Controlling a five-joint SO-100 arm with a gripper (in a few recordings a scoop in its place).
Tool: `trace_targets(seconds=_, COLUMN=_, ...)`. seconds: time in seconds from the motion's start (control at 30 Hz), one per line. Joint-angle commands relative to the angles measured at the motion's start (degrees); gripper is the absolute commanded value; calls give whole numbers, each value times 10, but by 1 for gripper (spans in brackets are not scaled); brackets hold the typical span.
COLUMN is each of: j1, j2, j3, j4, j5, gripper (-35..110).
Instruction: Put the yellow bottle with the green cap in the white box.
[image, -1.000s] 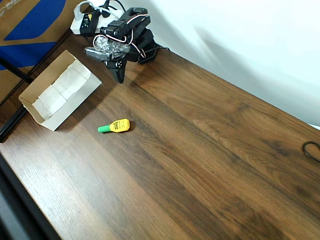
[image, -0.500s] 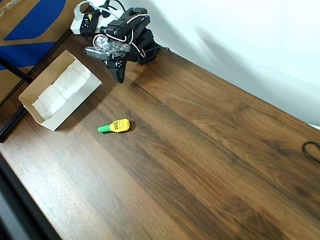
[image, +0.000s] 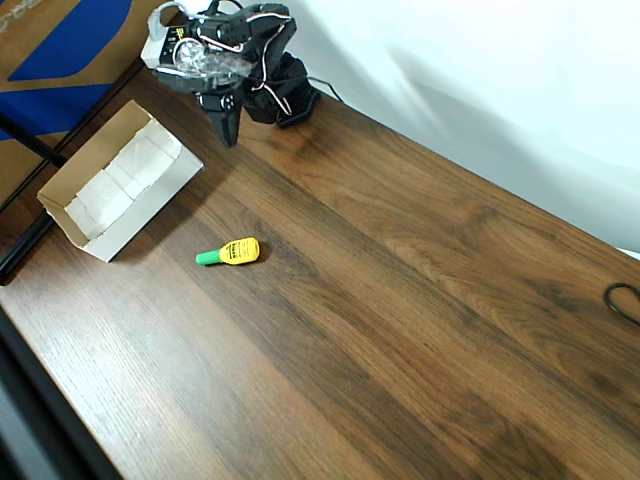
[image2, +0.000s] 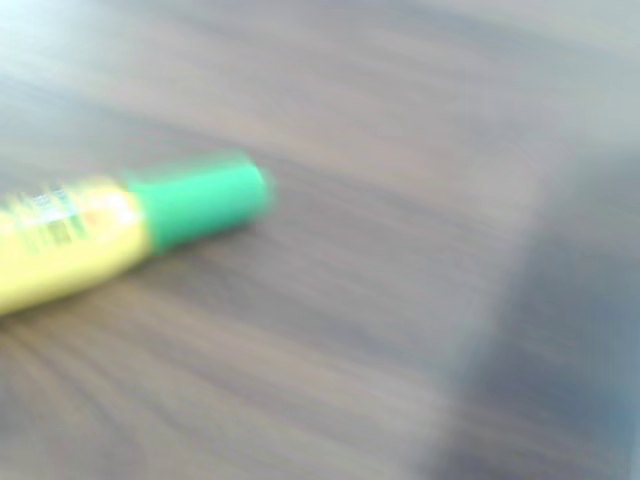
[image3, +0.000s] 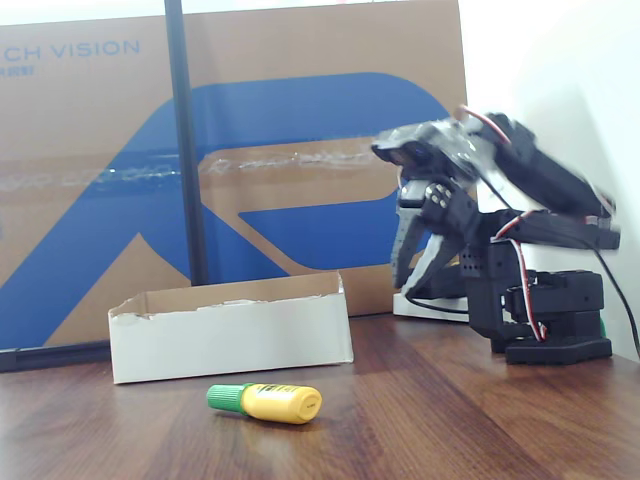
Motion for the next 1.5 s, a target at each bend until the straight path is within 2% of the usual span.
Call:
trace_targets(seconds=0.0, j1=2, j2=-25, j3=-50, j4=0, j5=-10, gripper=3)
trace_targets(seconds=0.2, j1=-13, j2=-110, j3=-77, j4=-35, j5=4, gripper=1)
trace_targets(seconds=0.53, j1=-20, j2=-272, j3=-72, j4=-216, j5=16, gripper=3)
trace_targets(seconds=0.83, j1=-29, j2=-413, j3=-95, j4=-339, j5=-11, gripper=4)
trace_targets(seconds=1.0, j1=-45, j2=-504, j3=-147, j4=-369, j5=-11, gripper=9)
trace_targets(seconds=1.3, j1=-117, j2=-626, j3=-288, j4=-361, j5=-58, gripper=12)
trace_targets(seconds=1.47, j1=-153, j2=-716, j3=-323, j4=-403, j5=-60, gripper=14)
